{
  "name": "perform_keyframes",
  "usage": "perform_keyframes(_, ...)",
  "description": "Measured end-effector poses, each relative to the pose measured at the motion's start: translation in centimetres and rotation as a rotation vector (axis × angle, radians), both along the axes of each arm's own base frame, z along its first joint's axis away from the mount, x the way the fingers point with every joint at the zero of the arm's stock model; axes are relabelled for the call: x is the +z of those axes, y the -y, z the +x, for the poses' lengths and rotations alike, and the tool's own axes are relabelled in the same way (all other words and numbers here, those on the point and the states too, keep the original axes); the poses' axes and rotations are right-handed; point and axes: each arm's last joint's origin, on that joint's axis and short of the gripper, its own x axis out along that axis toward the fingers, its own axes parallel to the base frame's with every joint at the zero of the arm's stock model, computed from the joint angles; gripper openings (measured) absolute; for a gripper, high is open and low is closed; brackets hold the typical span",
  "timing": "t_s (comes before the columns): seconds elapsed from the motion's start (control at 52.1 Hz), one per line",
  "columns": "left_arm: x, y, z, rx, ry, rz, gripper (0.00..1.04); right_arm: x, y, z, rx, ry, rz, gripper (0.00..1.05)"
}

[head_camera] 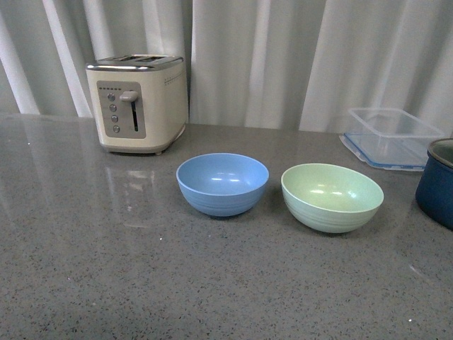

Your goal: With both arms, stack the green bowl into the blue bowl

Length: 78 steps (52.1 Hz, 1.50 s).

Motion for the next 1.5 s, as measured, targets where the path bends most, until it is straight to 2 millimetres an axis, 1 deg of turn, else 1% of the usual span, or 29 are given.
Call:
perform_keyframes(0.077, 0.0, 0.0, 0.0, -0.001, -0.005, -0.001, 0.05, 0.0, 0.0, 0.0, 0.000, 0.000, 0.000, 0.95)
perform_keyframes(0.134, 0.0, 0.0, 0.0, -0.001, -0.005, 0.000, 0.15, 0.0, 0.0, 0.0, 0.000, 0.000, 0.000, 0.95)
perform_keyframes(0.153, 0.0, 0.0, 0.0, -0.001, -0.005, 0.000, 0.17, 0.0, 0.0, 0.0, 0.000, 0.000, 0.000, 0.95)
perform_keyframes(0.192, 0.0, 0.0, 0.0, -0.001, -0.005, 0.000, 0.26, 0.0, 0.0, 0.0, 0.000, 0.000, 0.000, 0.95)
perform_keyframes(0.269, 0.0, 0.0, 0.0, -0.001, -0.005, 0.000, 0.36, 0.0, 0.0, 0.0, 0.000, 0.000, 0.000, 0.95)
perform_keyframes(0.307, 0.0, 0.0, 0.0, -0.001, -0.005, 0.000, 0.44, 0.0, 0.0, 0.0, 0.000, 0.000, 0.000, 0.95)
perform_keyframes(0.326, 0.0, 0.0, 0.0, -0.001, -0.005, 0.000, 0.45, 0.0, 0.0, 0.0, 0.000, 0.000, 0.000, 0.95)
perform_keyframes(0.422, 0.0, 0.0, 0.0, -0.001, -0.005, 0.000, 0.68, 0.0, 0.0, 0.0, 0.000, 0.000, 0.000, 0.95)
perform_keyframes(0.499, 0.0, 0.0, 0.0, -0.001, -0.005, 0.000, 0.83, 0.3, -0.1, 0.2, 0.000, 0.019, -0.039, 0.95)
perform_keyframes(0.537, 0.0, 0.0, 0.0, -0.001, -0.005, 0.000, 0.92, 1.1, -0.2, 0.6, 0.015, 0.043, -0.059, 0.95)
perform_keyframes(0.556, 0.0, 0.0, 0.0, -0.001, -0.005, 0.000, 0.97, 1.9, -0.4, 1.0, 0.034, 0.056, -0.062, 0.95)
perform_keyframes(0.575, 0.0, 0.0, 0.0, -0.001, -0.004, 0.001, 1.00, 2.6, -0.5, 1.4, 0.054, 0.064, -0.061, 0.95)
perform_keyframes(0.614, 0.0, 0.0, 0.0, -0.001, -0.005, 0.002, 0.98, 4.6, -0.8, 2.7, 0.102, 0.048, -0.042, 0.95)
perform_keyframes(0.652, 0.0, 0.0, 0.0, -0.001, -0.005, 0.002, 0.98, 6.0, -0.9, 4.3, 0.138, -0.018, 0.012, 0.95)
perform_keyframes(0.691, 0.0, 0.0, 0.0, -0.001, -0.004, 0.002, 0.98, 6.9, -1.1, 6.3, 0.176, -0.116, 0.083, 0.95)
perform_keyframes(0.748, 0.0, 0.0, 0.0, 0.000, -0.004, 0.002, 0.98, 7.6, -1.5, 9.4, 0.219, -0.253, 0.201, 0.95)
perform_keyframes(0.767, 0.0, 0.0, 0.0, -0.001, -0.004, 0.002, 0.98, 7.6, -1.7, 11.0, 0.219, -0.320, 0.251, 0.95)
perform_keyframes(0.825, 0.0, 0.0, 0.0, -0.001, -0.004, 0.002, 0.98, 7.2, -2.2, 14.1, 0.208, -0.429, 0.319, 0.95)
perform_keyframes(0.844, 0.0, 0.0, 0.0, -0.001, -0.004, 0.002, 0.98, 6.9, -2.5, 15.6, 0.192, -0.476, 0.349, 0.95)
perform_keyframes(0.882, 0.0, 0.0, 0.0, -0.001, -0.004, 0.002, 0.98, 6.5, -2.7, 17.3, 0.169, -0.515, 0.374, 0.95)
perform_keyframes(0.902, 0.0, 0.0, 0.0, -0.001, -0.004, 0.002, 0.98, 6.5, -2.8, 17.6, 0.167, -0.520, 0.377, 0.95)
perform_keyframes(0.94, 0.0, 0.0, 0.0, -0.001, -0.004, 0.002, 0.98, 6.2, -3.0, 19.2, 0.146, -0.550, 0.391, 0.95)
perform_keyframes(1.017, 0.0, 0.0, 0.0, -0.001, -0.004, 0.002, 0.98, 5.5, -3.3, 21.5, 0.106, -0.590, 0.401, 0.95)
perform_keyframes(1.113, 0.0, 0.0, 0.0, -0.001, -0.004, 0.002, 0.98, 4.0, -3.6, 24.8, 0.055, -0.658, 0.409, 0.95)
perform_keyframes(1.324, 0.0, 0.0, 0.0, -0.001, -0.004, 0.002, 0.98, 1.6, -3.8, 28.4, -0.034, -0.724, 0.390, 0.95)
perform_keyframes(1.4, 0.0, 0.0, 0.0, 0.000, -0.004, 0.002, 0.98, 1.0, -3.7, 29.3, -0.065, -0.731, 0.380, 0.95)
perform_keyframes(1.496, 0.0, 0.0, 0.0, -0.001, -0.004, 0.002, 0.98, 0.5, -3.7, 29.8, -0.087, -0.742, 0.371, 0.94)
